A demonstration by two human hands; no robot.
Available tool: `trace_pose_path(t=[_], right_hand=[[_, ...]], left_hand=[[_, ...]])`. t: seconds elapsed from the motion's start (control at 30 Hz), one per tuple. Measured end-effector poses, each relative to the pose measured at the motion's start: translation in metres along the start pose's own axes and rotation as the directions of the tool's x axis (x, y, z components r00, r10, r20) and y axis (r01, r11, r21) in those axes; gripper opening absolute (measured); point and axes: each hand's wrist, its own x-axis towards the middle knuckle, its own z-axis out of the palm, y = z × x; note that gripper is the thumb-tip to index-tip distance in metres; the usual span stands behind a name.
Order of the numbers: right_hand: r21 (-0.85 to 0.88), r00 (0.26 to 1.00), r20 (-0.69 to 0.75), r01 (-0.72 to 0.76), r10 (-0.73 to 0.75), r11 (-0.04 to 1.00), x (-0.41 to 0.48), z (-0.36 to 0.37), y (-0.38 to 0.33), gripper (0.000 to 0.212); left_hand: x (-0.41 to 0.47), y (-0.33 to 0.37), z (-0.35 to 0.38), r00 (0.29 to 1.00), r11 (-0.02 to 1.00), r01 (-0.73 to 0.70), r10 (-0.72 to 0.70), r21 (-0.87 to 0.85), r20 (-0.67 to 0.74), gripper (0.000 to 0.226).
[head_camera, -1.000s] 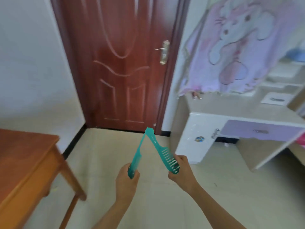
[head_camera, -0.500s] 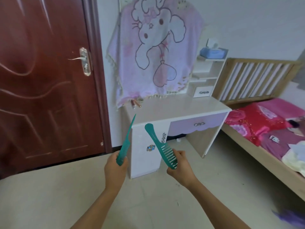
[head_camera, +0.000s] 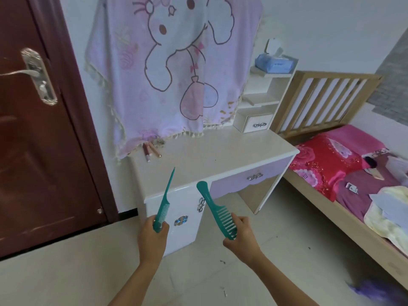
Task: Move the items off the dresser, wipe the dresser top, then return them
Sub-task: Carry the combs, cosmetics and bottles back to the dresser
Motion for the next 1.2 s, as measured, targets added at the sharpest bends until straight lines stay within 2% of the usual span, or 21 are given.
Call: trace_pose_path(t=[0.17,0.37,0.57,0.77,0.93,1.1,1.2], right_hand=[[0.024,0.999,0.001,-0.033,0.033,0.999,0.059,-0.004,0.017,0.058],[0.055,0.998,0.025,0.058,-0.059,0.997,0.154,-0.021,0.03,0.051],[0.055,0.98,0.153,0.118,-0.125,0.991,0.239,-0.03,0.047,0.053],[0.046,0.956,0.268,0.11,-0.119,0.993,0.301,-0.024,0.061,0.052],[0.065,0.942,0.319,0.09,-0.106,0.994,0.341,-0.004,0.054,0.055],[0.058,0.946,0.305,0.094,-0.107,0.994,0.389,0.001,0.037,0.056],[0.011,0.944,0.314,0.105,-0.103,0.994,0.417,0.002,0.027,0.059]], left_hand=[[0.037,-0.002,0.031,1.0,0.997,0.029,-0.028,0.067,-0.004,0.01],[0.099,0.019,0.081,0.998,0.987,-0.002,0.012,0.163,-0.056,0.011],[0.15,0.029,0.133,0.985,0.964,0.121,-0.088,0.236,-0.147,0.026],[0.175,0.028,0.17,0.97,0.938,0.206,-0.159,0.279,-0.184,0.024],[0.216,0.028,0.189,0.961,0.923,0.246,-0.192,0.298,-0.197,0.022],[0.278,0.03,0.207,0.956,0.915,0.264,-0.206,0.304,-0.209,0.022],[0.31,0.028,0.215,0.951,0.88,0.295,-0.232,0.372,-0.205,0.023]])
